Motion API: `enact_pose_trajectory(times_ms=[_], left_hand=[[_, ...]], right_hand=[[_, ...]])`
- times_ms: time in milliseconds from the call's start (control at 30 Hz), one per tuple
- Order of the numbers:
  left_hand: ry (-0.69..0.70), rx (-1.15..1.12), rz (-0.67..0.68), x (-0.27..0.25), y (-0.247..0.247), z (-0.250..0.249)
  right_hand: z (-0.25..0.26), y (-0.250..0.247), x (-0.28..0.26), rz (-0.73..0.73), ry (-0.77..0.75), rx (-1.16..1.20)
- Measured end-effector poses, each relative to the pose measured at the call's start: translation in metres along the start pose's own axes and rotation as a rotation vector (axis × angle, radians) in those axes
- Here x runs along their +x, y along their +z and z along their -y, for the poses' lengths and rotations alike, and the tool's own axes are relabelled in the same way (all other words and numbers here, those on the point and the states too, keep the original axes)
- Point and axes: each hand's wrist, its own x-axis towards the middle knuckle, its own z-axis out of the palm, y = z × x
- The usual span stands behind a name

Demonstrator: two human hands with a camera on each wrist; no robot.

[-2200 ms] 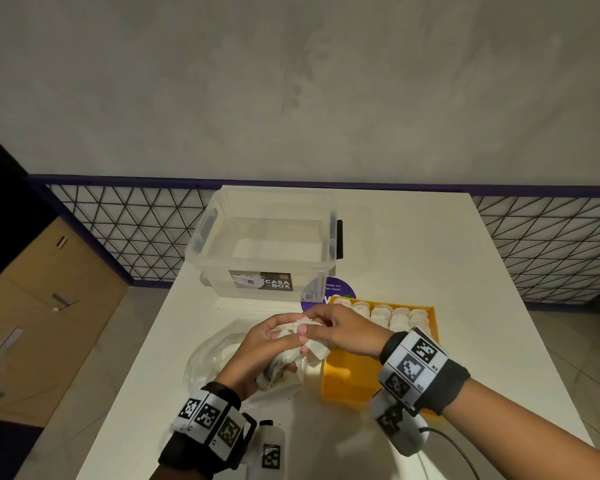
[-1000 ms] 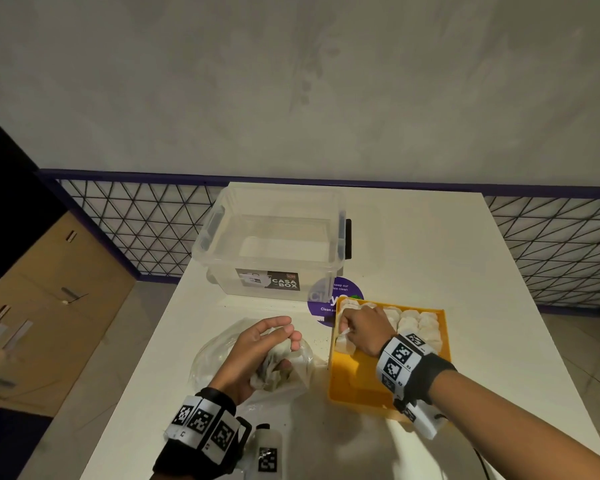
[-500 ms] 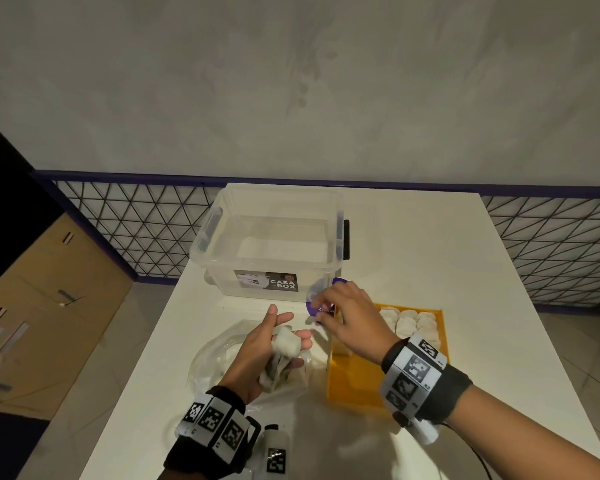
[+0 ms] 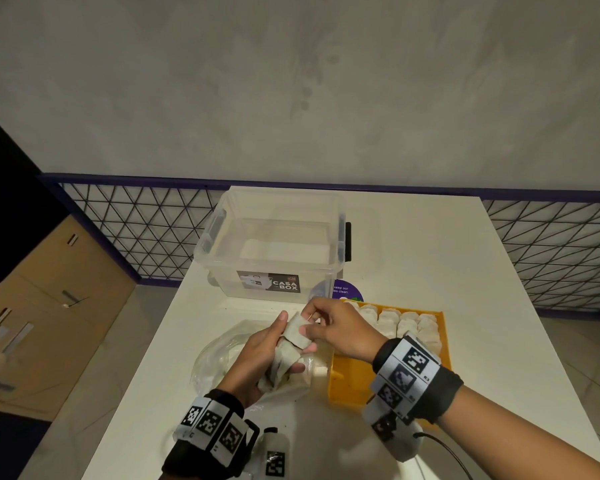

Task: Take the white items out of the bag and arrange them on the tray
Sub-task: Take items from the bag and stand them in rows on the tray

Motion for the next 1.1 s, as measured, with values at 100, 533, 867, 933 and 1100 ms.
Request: enact_pose_trajectory(times_ms=[100, 533, 867, 933, 1100], left_hand=[[0.0, -0.051, -0.003, -0.001, -0.007, 0.005], [0.035, 0.011, 0.063, 0.002, -0.012, 0.01], [0.037, -0.08, 0.057, 0.003, -0.019, 0.012], [0.04, -0.075, 0.05, 0.004, -0.02, 0.013], [0.032, -0.095, 0.001, 0.005, -0.023, 0.012]], right_hand=[[-0.006, -0.003, 0.001, -0.01, 0.013, 0.077], [-0.007, 0.002, 0.006, -0.005, -0.008, 0.122], [-0.001, -0.015, 0.001, 0.008, -0.033, 0.181], [0.0, -0.016, -0.001, 0.02, -0.053, 0.146], [0.004, -0.027, -0.006, -0.044, -0.125, 0.066]])
